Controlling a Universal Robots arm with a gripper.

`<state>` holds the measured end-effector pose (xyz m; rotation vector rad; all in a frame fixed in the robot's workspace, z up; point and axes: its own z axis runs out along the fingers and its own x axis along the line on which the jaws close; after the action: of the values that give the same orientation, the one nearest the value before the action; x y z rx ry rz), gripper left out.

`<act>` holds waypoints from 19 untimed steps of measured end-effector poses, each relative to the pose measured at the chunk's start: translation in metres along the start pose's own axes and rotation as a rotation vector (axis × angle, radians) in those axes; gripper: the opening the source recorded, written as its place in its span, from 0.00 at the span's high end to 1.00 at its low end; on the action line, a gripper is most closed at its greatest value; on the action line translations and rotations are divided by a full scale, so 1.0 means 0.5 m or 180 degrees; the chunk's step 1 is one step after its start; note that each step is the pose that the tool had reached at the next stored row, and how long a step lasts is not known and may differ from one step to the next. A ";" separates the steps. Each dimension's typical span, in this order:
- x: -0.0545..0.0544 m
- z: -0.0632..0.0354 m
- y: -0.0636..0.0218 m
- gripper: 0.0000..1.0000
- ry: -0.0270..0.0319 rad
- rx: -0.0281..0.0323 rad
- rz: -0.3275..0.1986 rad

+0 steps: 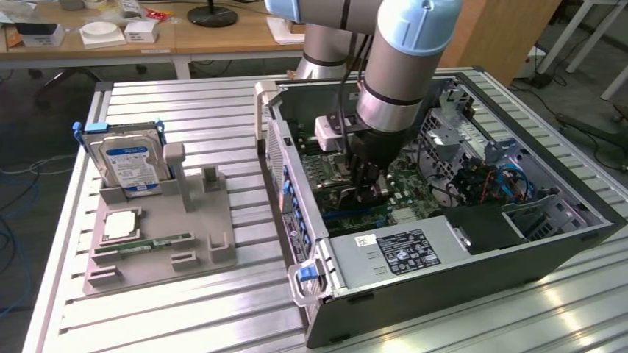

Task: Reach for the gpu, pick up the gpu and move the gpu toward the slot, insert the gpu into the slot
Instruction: 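Insert the gpu into the slot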

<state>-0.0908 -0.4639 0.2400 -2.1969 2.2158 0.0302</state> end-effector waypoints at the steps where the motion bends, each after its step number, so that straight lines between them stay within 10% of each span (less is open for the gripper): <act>1: 0.000 0.000 0.002 0.73 0.0000 0.0005 -0.0001; 19: -0.004 0.002 0.004 0.73 0.0001 0.0021 0.0000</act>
<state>-0.0930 -0.4621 0.2390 -2.1939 2.2126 0.0223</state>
